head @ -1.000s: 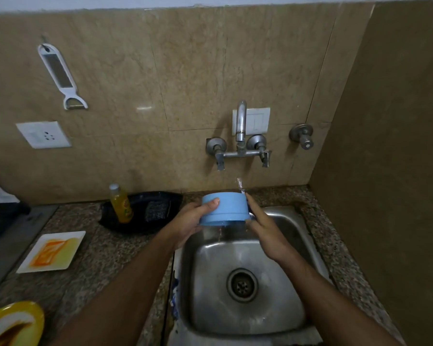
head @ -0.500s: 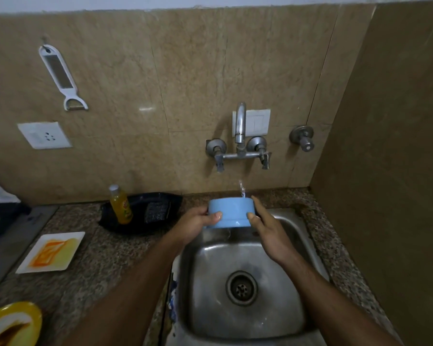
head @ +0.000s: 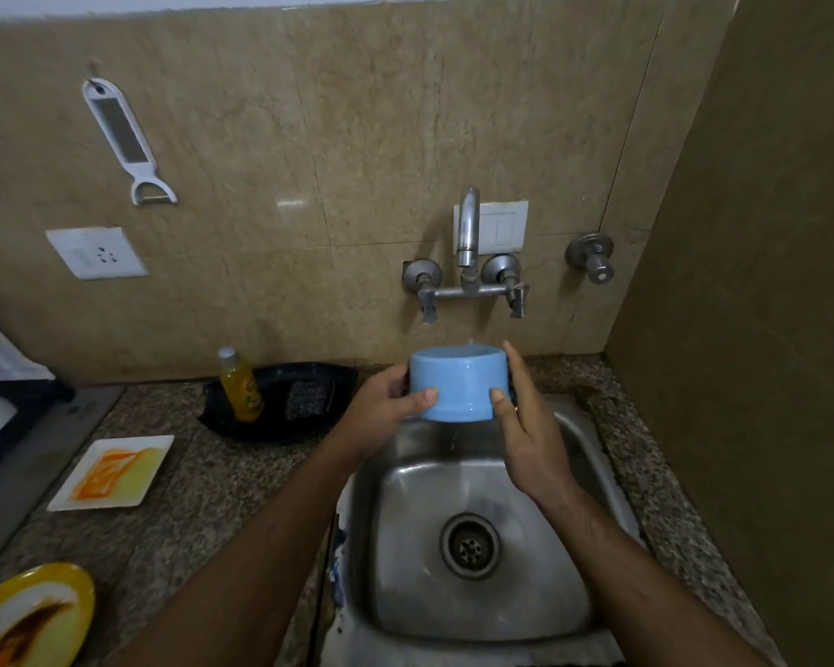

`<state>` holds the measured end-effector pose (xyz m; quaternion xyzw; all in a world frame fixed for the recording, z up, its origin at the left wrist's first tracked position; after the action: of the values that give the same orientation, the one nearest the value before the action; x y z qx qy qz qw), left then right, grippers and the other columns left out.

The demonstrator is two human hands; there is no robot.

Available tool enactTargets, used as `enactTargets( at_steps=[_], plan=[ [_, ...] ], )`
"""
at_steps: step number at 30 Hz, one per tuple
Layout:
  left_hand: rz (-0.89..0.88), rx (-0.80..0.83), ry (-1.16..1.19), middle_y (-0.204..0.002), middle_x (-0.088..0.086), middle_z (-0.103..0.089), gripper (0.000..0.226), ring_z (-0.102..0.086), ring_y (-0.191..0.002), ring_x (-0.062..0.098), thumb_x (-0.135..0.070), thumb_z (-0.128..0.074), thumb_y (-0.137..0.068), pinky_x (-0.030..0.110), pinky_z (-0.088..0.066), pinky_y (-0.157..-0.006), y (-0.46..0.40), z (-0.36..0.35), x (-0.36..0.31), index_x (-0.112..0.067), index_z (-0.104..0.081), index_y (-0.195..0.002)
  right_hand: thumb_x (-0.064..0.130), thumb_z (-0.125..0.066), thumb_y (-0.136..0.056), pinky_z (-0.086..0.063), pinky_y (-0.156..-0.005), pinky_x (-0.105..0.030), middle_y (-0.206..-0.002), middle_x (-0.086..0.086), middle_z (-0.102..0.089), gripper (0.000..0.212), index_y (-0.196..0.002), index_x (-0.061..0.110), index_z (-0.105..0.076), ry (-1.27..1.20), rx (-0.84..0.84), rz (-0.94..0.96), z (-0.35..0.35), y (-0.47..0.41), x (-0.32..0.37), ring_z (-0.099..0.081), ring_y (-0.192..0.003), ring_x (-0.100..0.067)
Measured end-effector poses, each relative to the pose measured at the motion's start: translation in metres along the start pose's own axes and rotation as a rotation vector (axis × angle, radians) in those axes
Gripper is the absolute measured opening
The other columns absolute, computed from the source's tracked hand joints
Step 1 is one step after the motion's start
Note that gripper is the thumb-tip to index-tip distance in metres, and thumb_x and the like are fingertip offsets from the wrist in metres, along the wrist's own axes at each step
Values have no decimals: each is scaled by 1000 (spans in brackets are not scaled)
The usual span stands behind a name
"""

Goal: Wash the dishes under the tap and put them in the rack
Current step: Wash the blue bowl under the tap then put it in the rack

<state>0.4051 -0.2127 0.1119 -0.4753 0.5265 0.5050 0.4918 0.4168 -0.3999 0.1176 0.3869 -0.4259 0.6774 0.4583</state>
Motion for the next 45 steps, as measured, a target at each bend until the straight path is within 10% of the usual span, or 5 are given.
enactTargets(
  at_steps=[7, 21, 26, 34, 45],
  plan=[
    [148, -84, -126, -96, 9, -77, 29, -73, -89, 24, -24, -70, -88, 36, -57, -84, 3, 6, 18, -5, -71, -110, 47, -41, -102, -45, -99, -34, -143, 1, -50, 53, -152, 34, -30, -21, 100, -220, -11, 2, -26, -52, -121, -14],
    [76, -90, -20, -105, 13, -75, 27, -72, -97, 28, -16, -67, -89, 36, -59, -84, 8, 0, 7, -6, -68, -114, 39, -42, -103, -45, -82, -21, -127, 6, -55, 52, -153, 28, -31, -10, 4, -124, -2, 6, -14, -56, -111, -11],
    [173, -122, -104, -69, 0, -73, 13, -69, -65, 12, -19, -70, -88, 25, -51, -65, 11, 6, 25, -9, -72, -80, 55, -42, -98, -44, -104, -40, -139, 1, -58, 57, -150, 31, -38, 88, 100, -185, -13, 5, -38, -55, -122, -14],
    [83, -160, 7, -100, 9, -73, 41, -70, -88, 15, -19, -70, -77, 27, -56, -81, 35, 34, 16, -4, -67, -115, 37, -55, -99, -48, -94, -31, -128, 7, -59, 47, -144, 33, -43, -100, 166, -161, -41, -2, -13, -59, -112, -9],
    [50, -162, 105, -138, 8, -60, 67, -57, -127, 27, -26, -78, -78, 41, -49, -104, 164, 199, -14, -10, -53, -138, 37, -87, -54, -55, -90, -40, -129, -5, -61, 88, -133, 23, -51, -475, 787, -279, -233, 16, 85, -65, -112, -21]
  ],
)
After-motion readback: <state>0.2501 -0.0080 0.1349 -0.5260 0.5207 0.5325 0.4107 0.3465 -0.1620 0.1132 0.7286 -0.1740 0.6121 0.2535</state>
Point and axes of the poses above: each hand's wrist, its own y-axis away from the middle knuckle, its own z-axis out of the back of the hand, x = y × z, the point moved 8 cm from there along -y, towards the middle knuckle
